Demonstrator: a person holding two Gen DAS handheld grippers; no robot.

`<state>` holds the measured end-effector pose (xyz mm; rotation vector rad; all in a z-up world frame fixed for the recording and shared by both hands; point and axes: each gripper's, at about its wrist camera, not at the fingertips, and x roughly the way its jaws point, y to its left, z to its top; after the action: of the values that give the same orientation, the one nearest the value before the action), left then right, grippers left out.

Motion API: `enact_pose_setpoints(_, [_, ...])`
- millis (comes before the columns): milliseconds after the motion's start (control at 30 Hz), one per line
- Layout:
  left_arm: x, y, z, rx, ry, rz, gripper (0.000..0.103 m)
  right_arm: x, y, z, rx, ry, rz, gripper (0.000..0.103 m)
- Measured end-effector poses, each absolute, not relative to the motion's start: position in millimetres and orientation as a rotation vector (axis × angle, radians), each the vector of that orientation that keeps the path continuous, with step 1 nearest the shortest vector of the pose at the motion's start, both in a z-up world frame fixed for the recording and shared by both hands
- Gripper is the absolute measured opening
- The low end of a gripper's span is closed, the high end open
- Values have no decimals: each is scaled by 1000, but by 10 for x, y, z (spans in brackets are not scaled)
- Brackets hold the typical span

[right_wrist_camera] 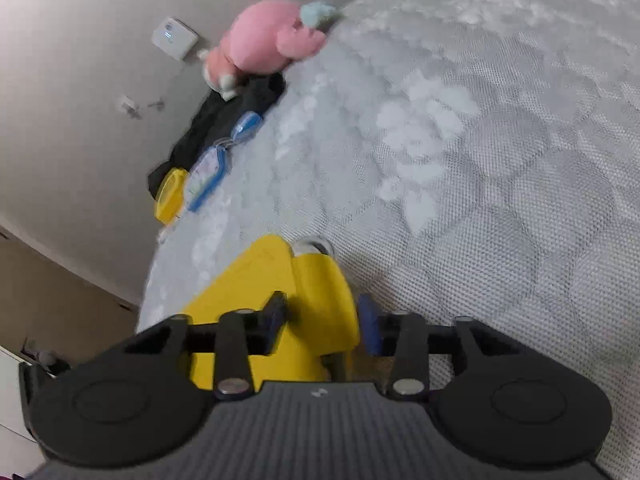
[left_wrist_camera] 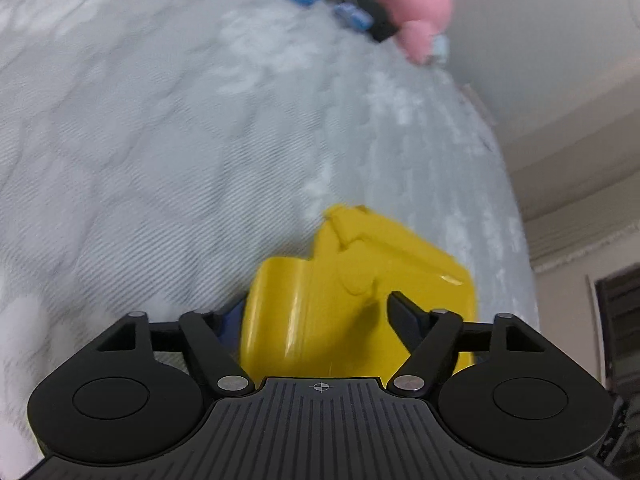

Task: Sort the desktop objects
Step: 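Carry the yellow lid over the glass container with both grippers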

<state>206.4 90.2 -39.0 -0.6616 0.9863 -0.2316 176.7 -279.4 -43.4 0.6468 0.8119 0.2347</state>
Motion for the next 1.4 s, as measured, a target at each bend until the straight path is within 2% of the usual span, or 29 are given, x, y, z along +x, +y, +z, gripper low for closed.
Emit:
enact_pose_setpoints(133, [2040, 760, -213, -565, 873, -276, 78, 1703, -2749, -346, 574, 743, 196, 35])
enact_pose_setpoints(267, [2132, 699, -298, -539, 909, -305, 78, 1729, -2802, -332, 561, 719, 160, 35])
enact_pose_setpoints(300, [2155, 692, -352, -523, 923, -290, 78, 1732, -2800, -360, 552, 731, 152, 26])
enact_pose_setpoints(333, [2179, 686, -404, -509, 937, -276, 81, 1716, -2781, -375, 537, 727, 161, 24])
enact_pose_setpoints(500, [2177, 745, -405, -505, 990, -264, 81, 1592, -2523, -298, 338, 675, 169, 25])
enact_pose_setpoints(667, [2111, 768, -340, -464, 1049, -261, 82, 1537, -2372, -270, 259, 643, 214, 25])
enact_pose_setpoints(767, [2128, 756, -410, -464, 1073, -271, 96, 1561, -2356, -263, 238, 664, 197, 26])
enact_pose_setpoints(900, [2145, 735, -459, -486, 1103, -295, 95, 1569, -2373, -265, 260, 671, 200, 27])
enact_pose_setpoints(933, [2115, 748, -411, -473, 1079, -288, 88, 1563, -2373, -266, 258, 671, 201, 27])
enact_pose_setpoints(967, [2081, 792, -348, -481, 1041, -274, 87, 1556, -2375, -267, 257, 670, 202, 27])
enact_pose_setpoints(1100, [1949, 1168, -124, -724, 824, -264, 87, 1527, -2451, -229, 315, 643, 174, 27])
enact_pose_setpoints(1167, [1905, 1200, -72, -759, 758, -276, 87, 1504, -2487, -175, 340, 609, 158, 27])
enact_pose_setpoints(1267, [1894, 1037, -63, -723, 729, -295, 90, 1470, -2405, -58, 328, 539, 159, 27])
enact_pose_setpoints(1400, [1893, 739, -57, -535, 774, -215, 93, 1520, -2195, -98, 332, 576, 236, 27])
